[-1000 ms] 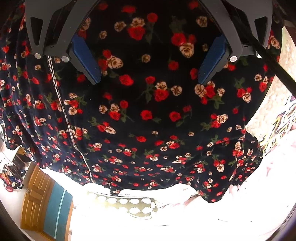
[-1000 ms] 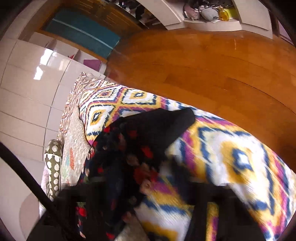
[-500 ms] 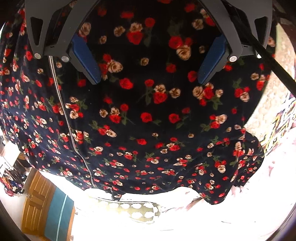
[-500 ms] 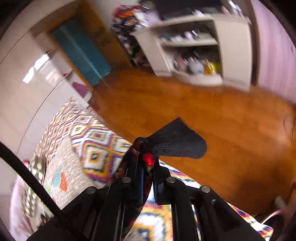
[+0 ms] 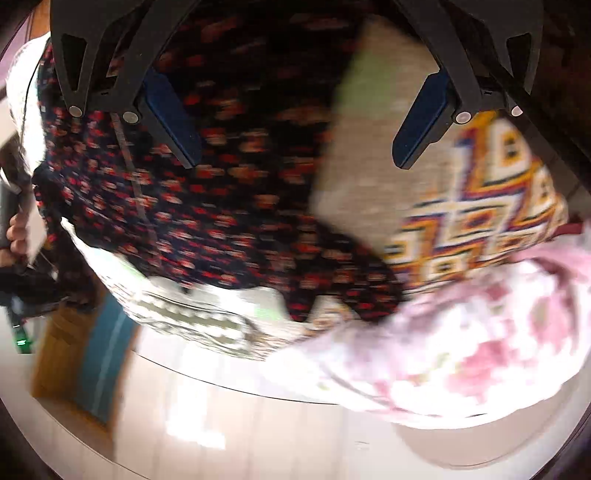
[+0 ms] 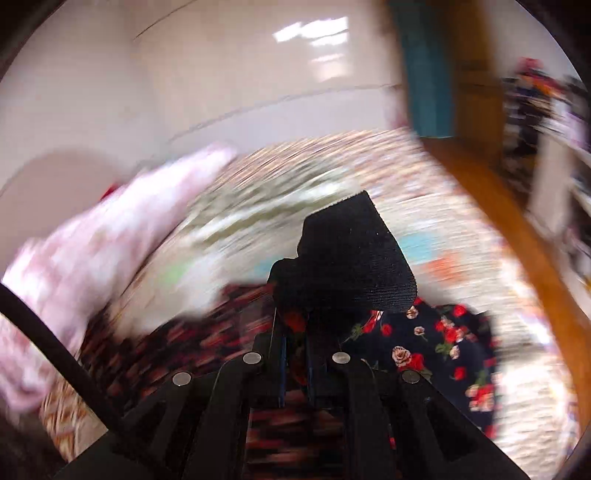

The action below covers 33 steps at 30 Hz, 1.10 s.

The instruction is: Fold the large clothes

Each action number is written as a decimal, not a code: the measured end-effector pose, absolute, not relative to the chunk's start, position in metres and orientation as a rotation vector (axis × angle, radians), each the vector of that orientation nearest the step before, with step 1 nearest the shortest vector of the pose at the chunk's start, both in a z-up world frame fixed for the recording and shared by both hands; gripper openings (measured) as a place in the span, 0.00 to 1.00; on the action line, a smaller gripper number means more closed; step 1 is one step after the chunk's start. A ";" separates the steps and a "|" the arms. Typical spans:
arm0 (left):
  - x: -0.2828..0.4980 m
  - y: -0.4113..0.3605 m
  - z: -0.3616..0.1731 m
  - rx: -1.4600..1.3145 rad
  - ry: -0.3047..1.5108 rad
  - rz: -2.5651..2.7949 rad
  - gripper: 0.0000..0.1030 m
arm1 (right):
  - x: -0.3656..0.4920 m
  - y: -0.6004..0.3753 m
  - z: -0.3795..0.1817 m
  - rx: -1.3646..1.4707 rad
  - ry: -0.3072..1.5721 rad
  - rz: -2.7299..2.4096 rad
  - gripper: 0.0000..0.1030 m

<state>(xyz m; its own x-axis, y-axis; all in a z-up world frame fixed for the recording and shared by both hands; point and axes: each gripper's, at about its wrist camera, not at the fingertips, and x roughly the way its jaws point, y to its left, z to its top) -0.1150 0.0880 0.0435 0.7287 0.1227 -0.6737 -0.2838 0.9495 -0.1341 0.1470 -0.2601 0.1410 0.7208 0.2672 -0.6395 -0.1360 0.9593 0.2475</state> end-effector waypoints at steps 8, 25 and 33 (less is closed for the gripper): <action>-0.180 0.182 0.041 -0.391 0.668 0.370 1.00 | 0.150 -0.044 0.013 -0.167 0.941 0.362 0.09; -0.204 0.196 0.045 -0.443 0.617 0.345 1.00 | 0.020 0.106 -0.023 -0.911 0.612 0.534 0.15; -0.217 0.223 0.037 -0.487 0.601 0.388 1.00 | 0.014 0.158 0.020 -0.690 0.665 0.648 0.40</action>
